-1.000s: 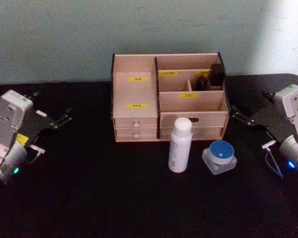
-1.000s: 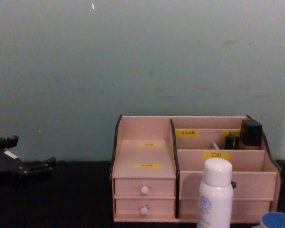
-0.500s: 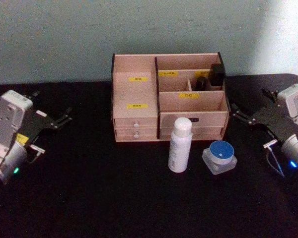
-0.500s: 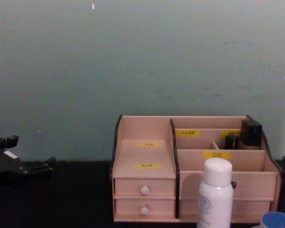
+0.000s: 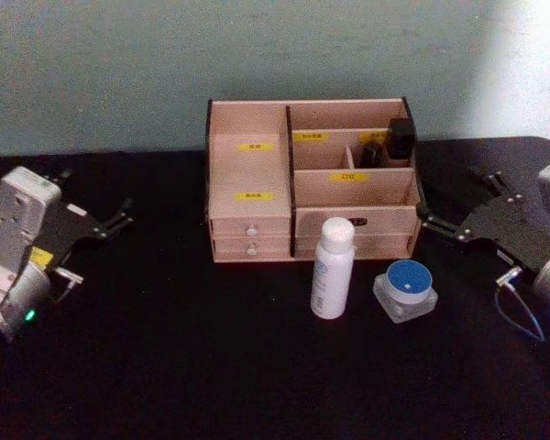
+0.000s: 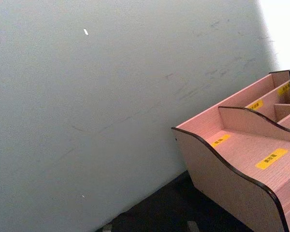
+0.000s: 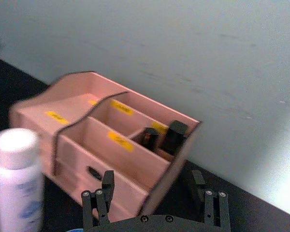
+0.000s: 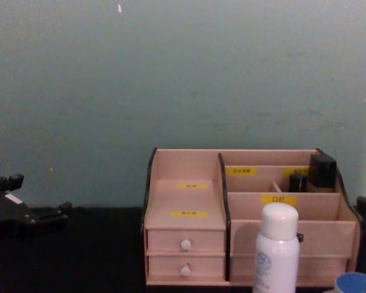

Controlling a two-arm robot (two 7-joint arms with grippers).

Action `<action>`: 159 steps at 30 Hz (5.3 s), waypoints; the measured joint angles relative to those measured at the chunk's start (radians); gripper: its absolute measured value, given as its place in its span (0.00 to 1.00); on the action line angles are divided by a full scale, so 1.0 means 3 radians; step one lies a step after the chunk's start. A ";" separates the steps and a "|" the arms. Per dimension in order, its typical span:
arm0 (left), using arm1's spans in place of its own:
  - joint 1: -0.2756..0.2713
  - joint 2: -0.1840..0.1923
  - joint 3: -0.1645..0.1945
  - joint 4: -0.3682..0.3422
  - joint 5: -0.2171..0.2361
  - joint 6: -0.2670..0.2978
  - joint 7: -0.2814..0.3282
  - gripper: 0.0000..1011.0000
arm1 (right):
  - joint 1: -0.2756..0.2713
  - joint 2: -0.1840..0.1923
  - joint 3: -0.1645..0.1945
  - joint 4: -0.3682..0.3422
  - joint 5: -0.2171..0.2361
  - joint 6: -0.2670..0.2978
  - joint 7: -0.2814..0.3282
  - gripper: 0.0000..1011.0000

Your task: Pick up the facial cleanser and watermelon frost from the table and place them into the tiered storage box.

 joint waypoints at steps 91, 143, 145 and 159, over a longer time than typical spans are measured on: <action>0.0000 0.0000 0.0000 0.0000 0.0000 0.0000 0.0000 0.99 | 0.0764 -0.0611 -0.0522 0.1081 0.0425 0.0211 0.1708 0.99; 0.0000 0.0000 0.0000 0.0000 0.0000 0.0000 0.0000 0.99 | 0.0733 -0.0498 -0.0440 0.0782 0.0562 0.0245 0.1790 0.59; 0.0000 0.0000 0.0000 0.0000 0.0000 0.0000 0.0000 0.99 | 0.0737 -0.0479 -0.0414 0.0720 0.0588 0.0255 0.1770 0.59; 0.0000 0.0000 0.0000 0.0000 0.0000 0.0000 0.0000 0.99 | 0.1023 -0.0634 -0.0209 0.0820 0.0658 0.0149 0.1482 0.59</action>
